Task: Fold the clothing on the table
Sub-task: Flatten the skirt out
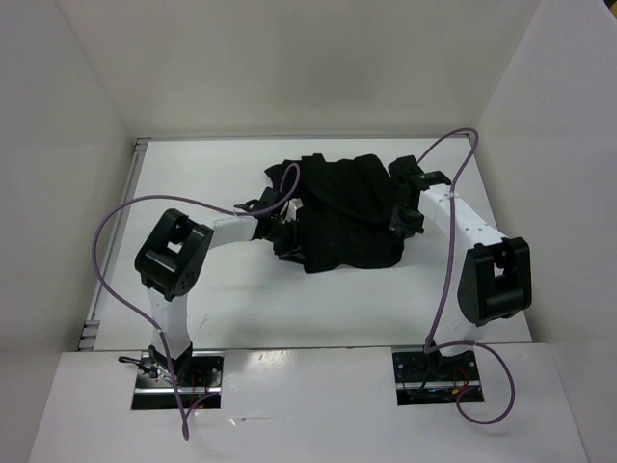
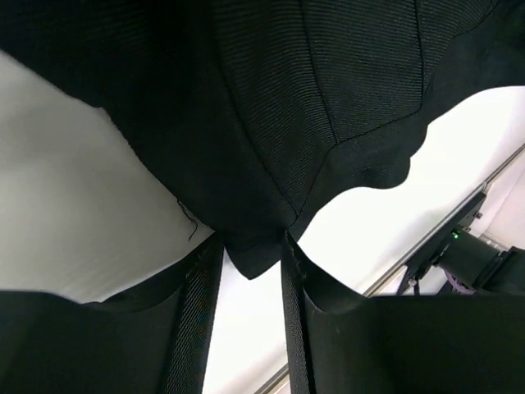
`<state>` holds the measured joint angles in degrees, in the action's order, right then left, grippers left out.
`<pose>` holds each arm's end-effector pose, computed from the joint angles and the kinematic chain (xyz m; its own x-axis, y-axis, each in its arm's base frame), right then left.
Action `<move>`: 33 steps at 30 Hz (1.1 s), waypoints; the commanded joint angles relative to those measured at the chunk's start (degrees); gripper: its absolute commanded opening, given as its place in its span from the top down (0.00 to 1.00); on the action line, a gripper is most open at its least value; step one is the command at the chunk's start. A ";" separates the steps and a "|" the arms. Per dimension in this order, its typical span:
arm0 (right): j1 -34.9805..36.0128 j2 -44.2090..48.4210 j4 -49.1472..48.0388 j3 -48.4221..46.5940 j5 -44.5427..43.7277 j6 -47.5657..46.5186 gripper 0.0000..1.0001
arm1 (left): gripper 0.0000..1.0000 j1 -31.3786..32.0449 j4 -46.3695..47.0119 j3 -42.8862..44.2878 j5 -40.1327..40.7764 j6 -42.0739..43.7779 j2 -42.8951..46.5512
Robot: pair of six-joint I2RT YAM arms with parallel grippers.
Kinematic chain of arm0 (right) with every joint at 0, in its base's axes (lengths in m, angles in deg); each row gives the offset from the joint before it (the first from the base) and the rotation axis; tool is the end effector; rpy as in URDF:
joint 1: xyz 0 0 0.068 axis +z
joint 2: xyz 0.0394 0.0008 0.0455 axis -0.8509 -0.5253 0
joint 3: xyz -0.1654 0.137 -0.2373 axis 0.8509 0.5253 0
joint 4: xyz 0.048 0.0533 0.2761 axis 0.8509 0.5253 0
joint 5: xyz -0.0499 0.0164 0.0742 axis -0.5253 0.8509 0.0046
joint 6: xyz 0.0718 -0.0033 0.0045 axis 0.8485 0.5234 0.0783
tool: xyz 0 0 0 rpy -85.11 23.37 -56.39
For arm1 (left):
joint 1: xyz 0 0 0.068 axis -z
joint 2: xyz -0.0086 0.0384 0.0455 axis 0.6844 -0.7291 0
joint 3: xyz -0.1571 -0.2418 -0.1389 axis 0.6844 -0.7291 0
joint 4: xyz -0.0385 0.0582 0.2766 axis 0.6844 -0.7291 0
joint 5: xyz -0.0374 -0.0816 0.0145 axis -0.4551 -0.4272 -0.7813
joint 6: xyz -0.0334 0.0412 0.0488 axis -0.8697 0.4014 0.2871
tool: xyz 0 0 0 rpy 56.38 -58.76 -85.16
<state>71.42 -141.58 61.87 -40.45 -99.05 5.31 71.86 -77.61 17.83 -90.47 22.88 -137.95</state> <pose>0.3389 0.0648 0.2660 -0.8936 0.2681 -0.3600 0.3088 0.9492 -0.0597 0.3713 -0.2348 0.1498 -0.9777 -0.1032 -0.1827 0.0419 0.7572 -0.6518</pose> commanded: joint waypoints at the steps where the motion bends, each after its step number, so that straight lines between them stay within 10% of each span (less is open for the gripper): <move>1: -0.27 0.59 -1.40 0.02 -2.36 0.51 1.00 | 0.58 0.87 -2.59 2.05 2.46 0.95 -3.30; 7: -0.80 2.53 -1.92 -0.59 -1.76 0.51 1.00 | 1.00 0.87 -2.07 2.58 6.05 2.00 -2.52; 18: -6.60 4.38 -4.30 1.77 0.88 0.51 1.00 | 1.00 -11.09 -13.40 6.54 23.46 5.87 15.85; 33: -6.60 24.40 -10.34 -13.41 15.12 -3.44 1.00 | 1.00 -11.61 -17.63 17.87 13.54 9.99 33.24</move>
<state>65.65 -125.80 57.12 -47.71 -86.77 4.77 61.04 -96.56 29.57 -75.24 29.92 -113.41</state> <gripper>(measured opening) 0.021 0.008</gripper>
